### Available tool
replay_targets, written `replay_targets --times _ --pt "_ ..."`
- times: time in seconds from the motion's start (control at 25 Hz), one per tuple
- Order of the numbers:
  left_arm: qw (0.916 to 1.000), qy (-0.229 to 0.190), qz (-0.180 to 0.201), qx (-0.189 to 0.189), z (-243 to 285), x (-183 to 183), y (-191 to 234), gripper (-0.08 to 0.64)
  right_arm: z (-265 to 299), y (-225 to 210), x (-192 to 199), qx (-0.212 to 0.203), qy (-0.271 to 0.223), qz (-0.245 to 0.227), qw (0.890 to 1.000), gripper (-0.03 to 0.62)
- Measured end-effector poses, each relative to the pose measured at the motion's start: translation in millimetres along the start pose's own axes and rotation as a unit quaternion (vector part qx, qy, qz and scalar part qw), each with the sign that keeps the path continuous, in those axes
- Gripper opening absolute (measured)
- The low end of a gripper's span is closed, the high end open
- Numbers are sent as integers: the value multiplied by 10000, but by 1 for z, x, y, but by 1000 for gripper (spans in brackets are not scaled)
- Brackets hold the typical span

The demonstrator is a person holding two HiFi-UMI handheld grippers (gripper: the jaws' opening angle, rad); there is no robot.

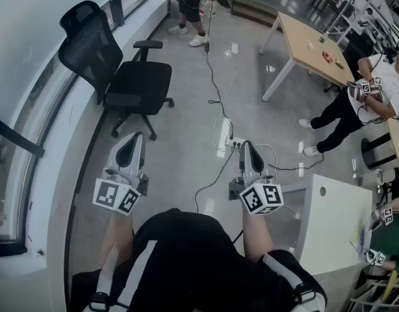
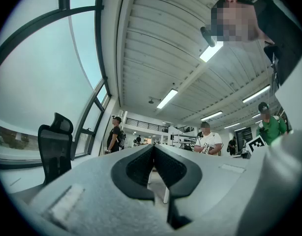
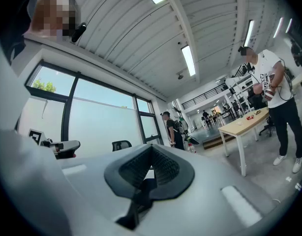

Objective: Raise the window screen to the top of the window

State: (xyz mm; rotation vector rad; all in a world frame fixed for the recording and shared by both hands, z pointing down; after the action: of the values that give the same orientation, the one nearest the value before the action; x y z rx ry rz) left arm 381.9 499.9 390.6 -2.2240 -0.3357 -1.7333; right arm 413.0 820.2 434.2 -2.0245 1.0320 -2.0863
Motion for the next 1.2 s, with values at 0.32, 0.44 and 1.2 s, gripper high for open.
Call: replay_targets --times 0.32,0.44,1.2 --pt "9998 95 -75 -169 -5 8 3 4 -10 -9 -2 72 36 -56 10000 3" --pt "9998 139 -67 -135 -4 8 0 4 -11 -10 -3 83 22 -33 10000 3" --pt "9982 325 -89 -494 -24 1 -65 4 -45 -38 -10 -305 263 -263 9988 5"
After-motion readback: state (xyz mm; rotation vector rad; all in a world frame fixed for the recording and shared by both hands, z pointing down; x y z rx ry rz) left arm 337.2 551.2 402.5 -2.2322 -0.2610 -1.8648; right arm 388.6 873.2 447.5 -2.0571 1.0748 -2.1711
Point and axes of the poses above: the fingertips, and each gripper's own axes: z forward along the fingers, y to its left, x out of its underside, the point moved 3 cm from there along -z, backward along the fingers, and after that the axes turned 15 degrees about z, right-handed, at the moved point
